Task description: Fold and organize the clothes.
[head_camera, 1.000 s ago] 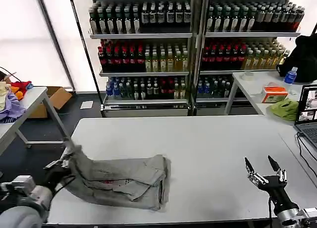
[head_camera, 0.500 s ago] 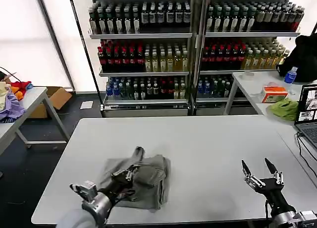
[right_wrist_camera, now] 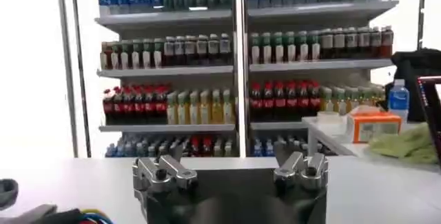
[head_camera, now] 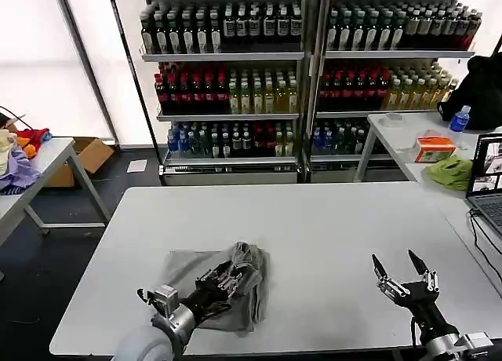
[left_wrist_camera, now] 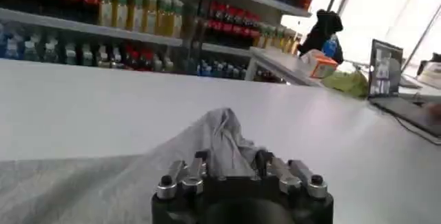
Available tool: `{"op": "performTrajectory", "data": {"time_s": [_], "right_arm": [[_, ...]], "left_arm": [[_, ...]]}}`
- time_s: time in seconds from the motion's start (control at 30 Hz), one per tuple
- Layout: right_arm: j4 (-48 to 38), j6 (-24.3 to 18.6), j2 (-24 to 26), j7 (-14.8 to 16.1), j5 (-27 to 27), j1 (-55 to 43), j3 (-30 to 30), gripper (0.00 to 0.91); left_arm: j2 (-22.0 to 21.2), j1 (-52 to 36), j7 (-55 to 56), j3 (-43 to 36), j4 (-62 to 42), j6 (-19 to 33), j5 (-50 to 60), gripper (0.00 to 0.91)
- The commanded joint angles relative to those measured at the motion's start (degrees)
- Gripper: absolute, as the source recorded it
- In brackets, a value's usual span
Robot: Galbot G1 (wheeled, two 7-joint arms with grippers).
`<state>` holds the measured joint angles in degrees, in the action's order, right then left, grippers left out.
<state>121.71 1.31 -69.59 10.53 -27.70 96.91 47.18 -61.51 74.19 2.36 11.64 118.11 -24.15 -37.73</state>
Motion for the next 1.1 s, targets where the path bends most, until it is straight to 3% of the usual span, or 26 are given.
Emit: {"op": "performTrajectory", "data": {"time_s": [0.03, 0.13, 0.23, 0.33, 0.53, 0.63, 0.67, 0.7, 0.73, 0.77, 0.8, 1.1], "right_arm": [[0.0, 0.1, -0.2, 0.0, 0.4, -0.1, -1.8, 0.907], [-0.3, 0.0, -0.3, 0.0, 1.4, -0.4, -3.1, 0.907], [-0.7, -0.2, -0.3, -0.1, 2.1, -0.7, -4.5, 0.907], [-2.0, -1.1, -0.6, -0.5, 3.9, -1.6, -6.8, 0.907], [-2.1, -1.5, -0.8, -1.2, 5.7, -1.9, -9.9, 0.907], [-3.3, -2.1, -1.9, -1.8, 8.9, -2.9, -12.4, 0.907], [-3.3, -2.1, -2.1, -1.9, 9.2, -3.0, -12.8, 0.907], [-3.1, -2.1, -2.2, -2.6, 9.1, -2.9, -13.4, 0.907], [-3.0, -2.2, -2.1, -2.8, 9.1, -2.7, -13.7, 0.907], [-2.8, -2.4, -2.2, -2.7, 9.2, -2.5, -13.9, 0.907], [-2.7, -2.5, -2.2, -2.9, 9.2, -2.5, -14.0, 0.907], [-2.2, -2.4, -1.4, -3.1, 8.2, -2.5, -12.6, 0.907]], "left_arm": [[1.1, 5.6, 0.9, 15.5, 11.3, -0.1, -1.2, 0.907], [-0.5, 7.7, 2.1, 22.3, 9.1, 0.7, -0.4, 0.907], [-1.6, 11.0, 3.6, 26.0, 6.1, -3.1, 4.8, 0.907], [-2.8, 13.3, 4.5, 23.8, 3.9, -6.5, 9.3, 0.907], [-8.3, 13.3, 7.3, 18.4, -0.5, -7.0, 16.2, 0.907], [-10.0, 12.8, 6.7, 15.1, -2.2, -6.1, 19.1, 0.907], [-10.8, 12.2, 6.5, 14.8, -3.0, -5.8, 20.4, 0.867], [-11.8, 11.5, 6.2, 14.7, -4.0, -4.8, 22.0, 0.605], [-12.3, 11.3, 5.9, 14.7, -4.4, -3.9, 23.1, 0.161], [-12.6, 11.1, 5.5, 14.8, -4.9, -3.3, 24.4, 0.040], [-12.8, 10.8, 5.9, 14.8, -5.5, -1.6, 23.9, 0.000], [-12.1, 10.8, 5.0, 14.7, -5.6, -1.0, 23.3, 0.010]]}}
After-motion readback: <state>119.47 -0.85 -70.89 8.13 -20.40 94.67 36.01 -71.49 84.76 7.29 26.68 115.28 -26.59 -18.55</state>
